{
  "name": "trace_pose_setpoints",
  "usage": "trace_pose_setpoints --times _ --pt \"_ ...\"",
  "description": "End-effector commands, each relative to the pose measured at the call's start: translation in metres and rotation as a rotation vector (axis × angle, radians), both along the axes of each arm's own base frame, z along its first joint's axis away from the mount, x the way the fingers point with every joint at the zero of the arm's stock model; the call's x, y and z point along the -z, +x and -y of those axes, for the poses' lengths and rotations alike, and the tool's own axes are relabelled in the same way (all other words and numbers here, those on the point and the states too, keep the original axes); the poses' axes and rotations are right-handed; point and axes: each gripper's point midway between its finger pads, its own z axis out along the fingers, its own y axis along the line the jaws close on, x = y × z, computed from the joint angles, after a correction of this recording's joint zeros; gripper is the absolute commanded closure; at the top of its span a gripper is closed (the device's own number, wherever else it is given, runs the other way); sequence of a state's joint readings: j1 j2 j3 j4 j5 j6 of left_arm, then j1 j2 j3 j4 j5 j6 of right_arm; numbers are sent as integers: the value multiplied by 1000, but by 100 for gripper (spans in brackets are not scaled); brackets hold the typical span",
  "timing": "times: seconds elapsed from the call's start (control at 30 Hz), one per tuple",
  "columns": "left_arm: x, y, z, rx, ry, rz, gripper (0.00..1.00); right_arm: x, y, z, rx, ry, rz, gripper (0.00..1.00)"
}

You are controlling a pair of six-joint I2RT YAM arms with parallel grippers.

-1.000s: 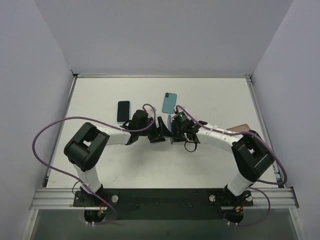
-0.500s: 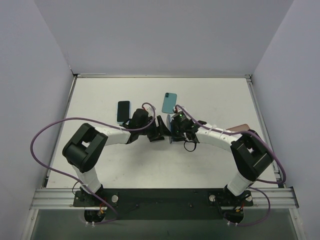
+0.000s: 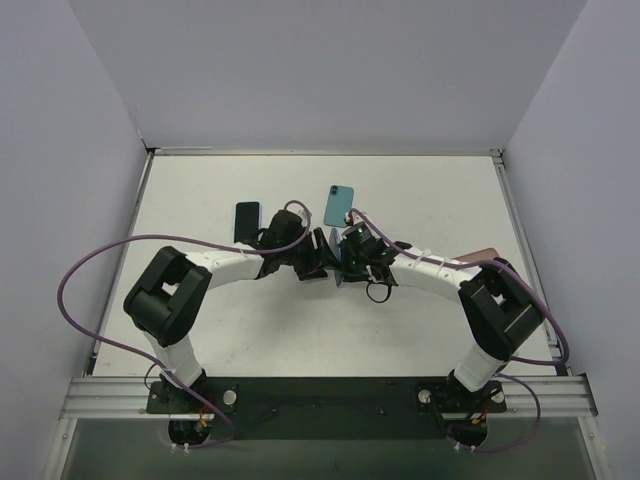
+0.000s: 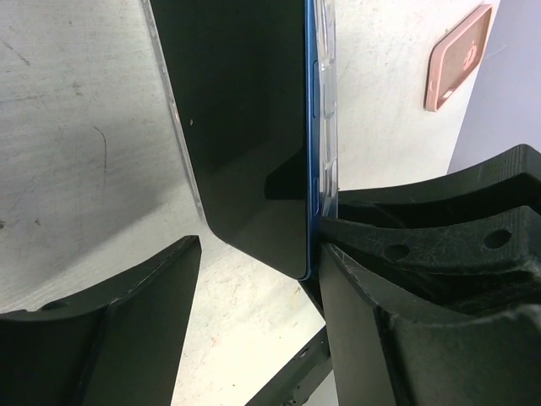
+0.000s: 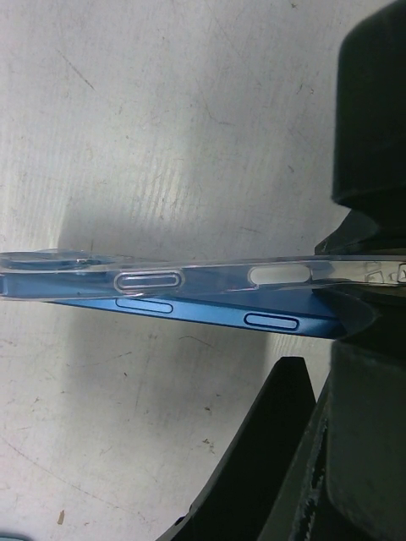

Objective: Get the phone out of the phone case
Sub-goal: Remove the phone case from the phone.

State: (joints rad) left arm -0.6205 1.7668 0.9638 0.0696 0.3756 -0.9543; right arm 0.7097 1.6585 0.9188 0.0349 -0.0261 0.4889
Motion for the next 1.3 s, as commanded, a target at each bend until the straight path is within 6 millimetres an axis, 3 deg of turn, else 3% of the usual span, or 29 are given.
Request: trace_pose_setpoints --times 0.0,0.27,0.67,0.9,1.27 --pt "-9 35 -13 -118 86 93 33 27 -44 -9 -118 -39 -139 100" --pt "-24 43 -6 -161 -35 96 33 24 -49 -14 -137 -41 -128 100" --pt "-37 54 -22 -247 -70 118 37 21 -54 -11 -136 -44 -120 100" --pt "-43 59 -46 -277 -37 143 39 20 -54 -11 -131 -37 -120 100" --pt "-50 54 -36 -218 -50 152 40 18 -52 -14 -126 -26 -122 100"
